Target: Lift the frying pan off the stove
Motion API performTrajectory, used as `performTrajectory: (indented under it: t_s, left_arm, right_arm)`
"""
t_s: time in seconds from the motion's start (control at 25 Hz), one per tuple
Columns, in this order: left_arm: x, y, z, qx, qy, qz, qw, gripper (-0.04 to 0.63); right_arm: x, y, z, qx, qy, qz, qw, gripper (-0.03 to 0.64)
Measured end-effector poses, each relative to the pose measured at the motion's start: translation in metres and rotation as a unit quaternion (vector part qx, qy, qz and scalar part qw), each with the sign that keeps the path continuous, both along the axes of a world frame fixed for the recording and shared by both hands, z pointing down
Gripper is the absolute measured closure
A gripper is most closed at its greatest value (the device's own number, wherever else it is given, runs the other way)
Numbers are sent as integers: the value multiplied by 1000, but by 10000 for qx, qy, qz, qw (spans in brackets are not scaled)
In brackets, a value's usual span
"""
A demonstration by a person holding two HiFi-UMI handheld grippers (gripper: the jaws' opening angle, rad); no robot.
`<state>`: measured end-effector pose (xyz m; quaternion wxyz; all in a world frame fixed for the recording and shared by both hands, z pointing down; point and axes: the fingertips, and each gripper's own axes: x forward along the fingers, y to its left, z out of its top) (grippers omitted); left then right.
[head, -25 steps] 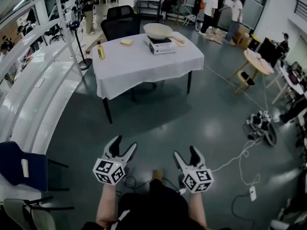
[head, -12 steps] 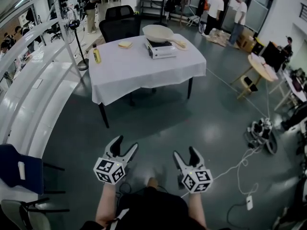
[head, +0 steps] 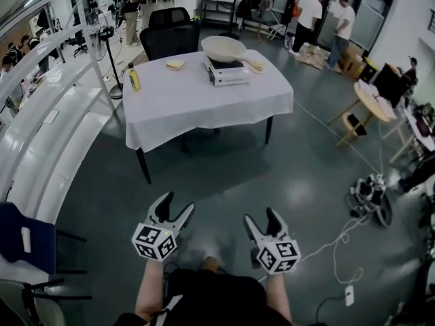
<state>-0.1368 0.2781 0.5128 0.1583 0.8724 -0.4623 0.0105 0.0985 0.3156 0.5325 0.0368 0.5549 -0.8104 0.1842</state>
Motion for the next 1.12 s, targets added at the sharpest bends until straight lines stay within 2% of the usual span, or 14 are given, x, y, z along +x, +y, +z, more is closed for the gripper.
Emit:
performTrajectory:
  t_s: [0.32, 0.6, 1.12]
  left_arm:
    - [14, -5, -1, 9, 10, -83, 10000, 293]
    - [17, -26, -6, -23, -51, -65, 10000, 293]
    - [37, -138, -3, 11, -51, 200, 9998, 293]
  right_arm:
    - [5, -10, -2, 32, -20, -230, 9997, 291]
    - [13, -28, -3, 23, -80, -167, 9998, 291]
    - [25, -129, -3, 3, -59, -27, 10000, 291]
